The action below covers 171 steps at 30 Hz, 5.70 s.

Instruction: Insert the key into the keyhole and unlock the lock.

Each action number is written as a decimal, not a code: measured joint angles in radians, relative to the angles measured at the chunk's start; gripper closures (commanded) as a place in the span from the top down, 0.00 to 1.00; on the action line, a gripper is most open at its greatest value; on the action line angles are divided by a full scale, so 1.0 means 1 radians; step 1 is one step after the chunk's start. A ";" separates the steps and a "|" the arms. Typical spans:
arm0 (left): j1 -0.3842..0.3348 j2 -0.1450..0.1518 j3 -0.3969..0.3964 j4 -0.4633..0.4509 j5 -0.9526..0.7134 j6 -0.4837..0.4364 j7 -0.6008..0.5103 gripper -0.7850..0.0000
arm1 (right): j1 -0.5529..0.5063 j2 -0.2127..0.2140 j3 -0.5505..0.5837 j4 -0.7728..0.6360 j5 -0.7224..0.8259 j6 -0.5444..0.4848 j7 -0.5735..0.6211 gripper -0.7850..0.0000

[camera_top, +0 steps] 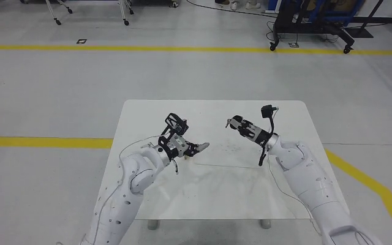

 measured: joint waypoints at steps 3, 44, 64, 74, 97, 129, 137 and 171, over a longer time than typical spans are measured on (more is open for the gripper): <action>-0.034 -0.007 0.011 0.046 -0.116 0.067 -0.069 1.00 | 0.005 -0.003 -0.007 0.010 0.022 0.005 -0.002 0.00; -0.140 -0.002 0.022 0.311 -0.894 -0.014 -0.285 0.43 | 0.088 -0.076 -0.197 0.111 0.530 -0.040 0.229 0.00; -0.153 0.008 0.058 0.318 -0.895 0.012 -0.276 0.00 | 0.092 -0.082 -0.207 0.123 0.643 -0.052 0.369 0.00; -0.152 0.015 0.063 0.312 -0.889 0.013 -0.267 0.00 | 0.089 -0.080 -0.198 0.130 0.676 -0.072 0.405 0.07; -0.144 0.061 -0.005 0.243 -0.787 -0.102 -0.325 0.00 | 0.084 -0.059 -0.143 0.126 0.522 -0.070 0.329 1.00; -0.279 0.073 0.178 0.383 -1.004 -0.121 -0.612 0.00 | 0.064 0.054 -0.207 -0.026 0.481 -0.129 0.538 0.44; -0.284 0.081 0.179 0.385 -1.013 -0.122 -0.598 0.00 | 0.084 0.075 -0.248 -0.013 0.507 -0.138 0.529 0.31; -0.261 0.138 0.096 0.272 -0.607 -0.058 -0.379 1.00 | 0.066 0.150 -0.229 -0.025 0.669 -0.194 0.422 0.00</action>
